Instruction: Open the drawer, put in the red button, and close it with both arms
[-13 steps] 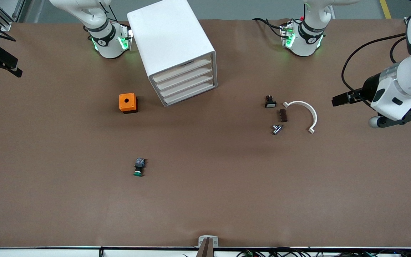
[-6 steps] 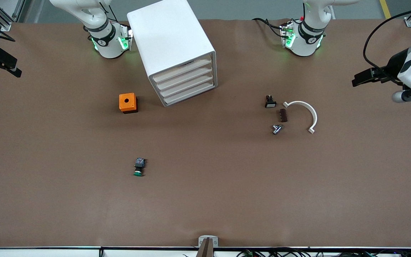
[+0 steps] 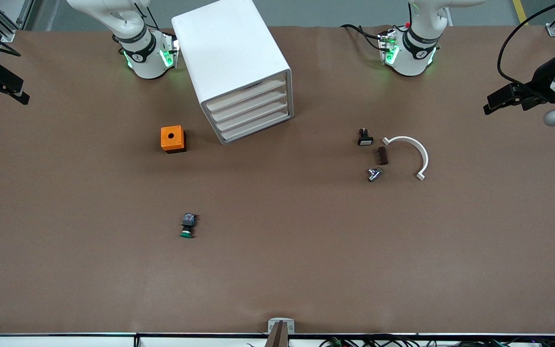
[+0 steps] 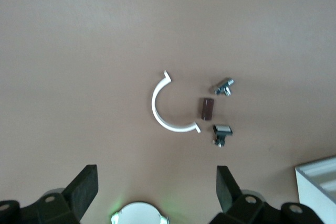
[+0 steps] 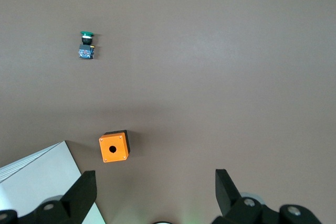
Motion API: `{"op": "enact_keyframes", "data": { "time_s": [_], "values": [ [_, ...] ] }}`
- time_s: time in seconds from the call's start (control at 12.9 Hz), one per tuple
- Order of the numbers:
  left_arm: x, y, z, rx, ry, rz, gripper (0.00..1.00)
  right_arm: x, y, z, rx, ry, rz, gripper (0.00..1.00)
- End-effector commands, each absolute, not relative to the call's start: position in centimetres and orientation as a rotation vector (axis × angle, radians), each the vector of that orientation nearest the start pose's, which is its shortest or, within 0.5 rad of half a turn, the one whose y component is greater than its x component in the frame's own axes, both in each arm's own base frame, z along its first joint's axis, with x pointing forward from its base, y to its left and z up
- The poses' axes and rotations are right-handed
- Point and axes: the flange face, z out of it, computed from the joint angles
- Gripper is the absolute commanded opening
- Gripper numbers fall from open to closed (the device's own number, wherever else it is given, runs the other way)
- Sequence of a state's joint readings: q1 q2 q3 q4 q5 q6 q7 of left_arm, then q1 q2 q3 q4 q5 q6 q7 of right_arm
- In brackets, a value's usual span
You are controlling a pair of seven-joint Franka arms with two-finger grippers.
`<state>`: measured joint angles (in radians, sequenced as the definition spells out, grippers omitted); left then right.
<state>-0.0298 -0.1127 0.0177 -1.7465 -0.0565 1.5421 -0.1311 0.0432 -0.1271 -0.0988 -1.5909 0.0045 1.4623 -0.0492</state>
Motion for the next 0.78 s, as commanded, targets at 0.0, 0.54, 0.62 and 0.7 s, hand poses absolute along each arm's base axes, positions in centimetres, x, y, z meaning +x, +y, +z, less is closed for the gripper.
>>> {"op": "enact_keyframes", "data": {
  "time_s": [0.0,0.54,0.62,0.7],
  "values": [
    [54.1,-1.2,60.7,-3.156,-0.133,0.099,0.99,49.4,-3.4,67.5,-3.108,-0.005,-0.01,1.0],
    [54.6,-1.4,62.1,-3.155,-0.126,0.057,0.99,49.4,-3.4,67.6,-3.109,-0.005,-0.014,1.0],
    [54.4,-1.4,62.5,-3.156,-0.128,0.045,0.99,49.4,-3.4,67.5,-3.108,-0.005,-0.01,1.0],
    [54.4,-1.4,62.6,-3.156,-0.128,0.043,0.99,49.4,-3.4,67.5,-3.107,-0.005,-0.01,1.0]
  ]
}}
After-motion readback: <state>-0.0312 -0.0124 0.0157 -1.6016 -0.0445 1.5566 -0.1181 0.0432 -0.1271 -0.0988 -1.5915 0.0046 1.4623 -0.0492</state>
